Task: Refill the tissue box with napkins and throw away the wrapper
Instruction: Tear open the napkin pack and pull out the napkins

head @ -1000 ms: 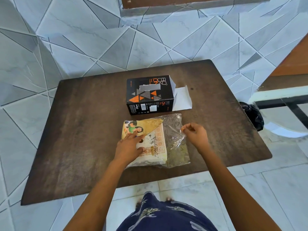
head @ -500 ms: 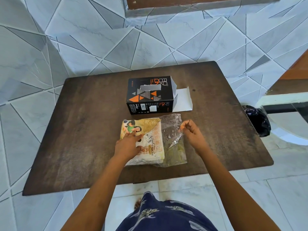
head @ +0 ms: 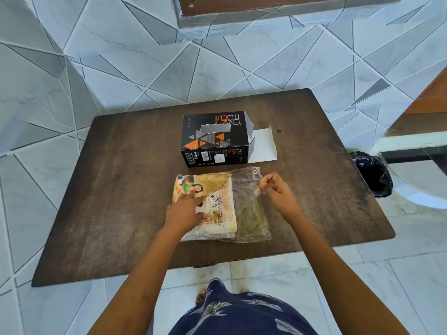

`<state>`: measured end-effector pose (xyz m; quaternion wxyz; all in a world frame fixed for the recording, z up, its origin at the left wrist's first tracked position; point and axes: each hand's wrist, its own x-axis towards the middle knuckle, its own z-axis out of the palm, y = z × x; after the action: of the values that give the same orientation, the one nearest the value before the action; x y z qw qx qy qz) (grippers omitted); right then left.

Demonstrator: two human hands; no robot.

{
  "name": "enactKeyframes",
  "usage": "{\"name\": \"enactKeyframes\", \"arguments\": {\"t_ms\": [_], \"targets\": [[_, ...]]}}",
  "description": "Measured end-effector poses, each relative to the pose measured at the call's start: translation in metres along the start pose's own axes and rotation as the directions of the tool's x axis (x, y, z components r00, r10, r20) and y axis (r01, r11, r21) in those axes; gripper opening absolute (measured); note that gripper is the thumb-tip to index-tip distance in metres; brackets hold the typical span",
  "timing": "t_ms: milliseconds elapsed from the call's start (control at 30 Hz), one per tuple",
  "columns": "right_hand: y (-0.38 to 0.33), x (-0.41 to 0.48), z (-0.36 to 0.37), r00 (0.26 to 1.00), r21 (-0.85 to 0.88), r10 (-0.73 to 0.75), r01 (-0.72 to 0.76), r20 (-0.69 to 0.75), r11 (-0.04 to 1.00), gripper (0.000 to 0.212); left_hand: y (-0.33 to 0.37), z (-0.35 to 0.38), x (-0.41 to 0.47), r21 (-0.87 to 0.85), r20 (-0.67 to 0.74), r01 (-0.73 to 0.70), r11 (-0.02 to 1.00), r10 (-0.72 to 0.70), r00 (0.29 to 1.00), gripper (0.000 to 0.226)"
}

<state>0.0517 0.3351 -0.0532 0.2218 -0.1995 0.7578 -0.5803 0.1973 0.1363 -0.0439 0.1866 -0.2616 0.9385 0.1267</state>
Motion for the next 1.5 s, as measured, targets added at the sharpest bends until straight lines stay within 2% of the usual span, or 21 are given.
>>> {"name": "enactKeyframes", "arguments": {"t_ms": [67, 133, 200, 267, 333, 433, 500, 600, 700, 800, 867, 900, 1000, 1067, 1133, 1300, 1400, 1500], "targets": [[0.000, 0.002, -0.001, 0.996, -0.245, -0.028, 0.007, -0.084, 0.969, 0.009, 0.001, 0.000, 0.000, -0.002, -0.005, 0.004, 1.000, -0.004, 1.000, 0.057], [-0.005, 0.003, 0.001, 0.991, -0.333, -0.077, 0.038, -0.107, 0.942, 0.008, 0.001, 0.000, 0.000, 0.001, -0.007, 0.006, 1.000, -0.006, 1.000, 0.057], [-0.013, 0.003, 0.004, 0.994, -0.235, -0.037, 0.013, -0.098, 0.972, 0.006, 0.001, 0.000, 0.001, -0.001, -0.005, 0.001, 1.000, -0.001, 1.000, 0.058], [-0.017, 0.002, 0.004, 0.994, -0.056, 0.068, -0.073, -0.085, 0.996, 0.009, -0.001, 0.002, 0.001, -0.016, -0.010, -0.003, 1.000, 0.003, 1.000, 0.058], [-0.018, -0.001, 0.001, 0.980, 0.085, 0.198, -0.197, 0.003, 0.977, 0.018, -0.004, 0.004, 0.000, -0.061, -0.037, -0.011, 0.998, 0.008, 0.999, 0.058], [-0.009, -0.011, -0.001, 0.932, 0.042, 0.317, -0.329, 0.177, 0.944, 0.023, -0.010, 0.010, -0.005, -0.234, -0.162, -0.033, 0.972, -0.005, 0.987, 0.055], [-0.001, -0.016, -0.002, 0.934, 0.061, 0.319, -0.332, 0.164, 0.941, 0.014, -0.014, 0.014, -0.010, -0.287, -0.206, -0.029, 0.958, -0.032, 0.978, 0.054], [0.002, -0.017, -0.003, 0.950, 0.131, 0.281, -0.298, 0.138, 0.945, 0.008, -0.017, 0.019, -0.015, -0.235, -0.129, -0.005, 0.972, -0.026, 0.991, 0.056], [-0.005, -0.016, -0.002, 0.955, 0.201, 0.209, -0.251, 0.209, 0.947, 0.014, -0.016, 0.017, -0.015, -0.188, -0.124, 0.008, 0.982, -0.032, 0.992, 0.056], [-0.008, -0.013, 0.001, 0.911, 0.380, 0.242, -0.366, 0.335, 0.850, 0.032, -0.019, 0.016, -0.013, -0.265, -0.144, -0.010, 0.964, -0.029, 0.989, 0.052], [-0.003, -0.009, 0.005, 0.862, 0.511, 0.363, -0.503, 0.353, 0.697, 0.046, -0.024, 0.015, -0.015, -0.416, -0.209, -0.032, 0.909, -0.061, 0.976, 0.044], [0.000, -0.008, 0.008, 0.834, 0.528, 0.435, -0.552, 0.340, 0.645, 0.046, -0.026, 0.015, -0.016, -0.499, -0.249, -0.036, 0.866, -0.103, 0.963, 0.042], [0.009, -0.005, 0.021, 0.764, 0.385, 0.574, -0.644, 0.294, 0.661, 0.033, -0.032, 0.015, -0.022, -0.656, -0.285, 0.023, 0.754, -0.277, 0.918, 0.039], [0.007, -0.003, 0.027, 0.753, 0.294, 0.599, -0.658, 0.271, 0.693, 0.031, -0.035, 0.014, -0.023, -0.689, -0.235, 0.100, 0.718, -0.352, 0.906, 0.038], [0.002, 0.001, 0.036, 0.759, 0.247, 0.591, -0.649, 0.273, 0.719, 0.024, -0.036, 0.015, -0.023, -0.701, -0.203, 0.127, 0.702, -0.367, 0.908, 0.039], [-0.019, 0.014, 0.063, 0.737, 0.019, 0.591, -0.630, 0.327, 0.776, 0.051, -0.037, 0.015, -0.021, -0.690, -0.189, 0.151, 0.708, -0.377, 0.907, 0.044], [-0.022, 0.018, 0.077, 0.725, -0.022, 0.626, -0.648, 0.288, 0.761, 0.069, -0.036, 0.015, -0.020, -0.679, -0.185, 0.158, 0.717, -0.376, 0.908, 0.044], [-0.014, 0.018, 0.083, 0.776, 0.012, 0.582, -0.603, 0.243, 0.798, 0.071, -0.037, 0.017, -0.020, -0.676, -0.193, 0.146, 0.722, -0.365, 0.911, 0.042]]}}
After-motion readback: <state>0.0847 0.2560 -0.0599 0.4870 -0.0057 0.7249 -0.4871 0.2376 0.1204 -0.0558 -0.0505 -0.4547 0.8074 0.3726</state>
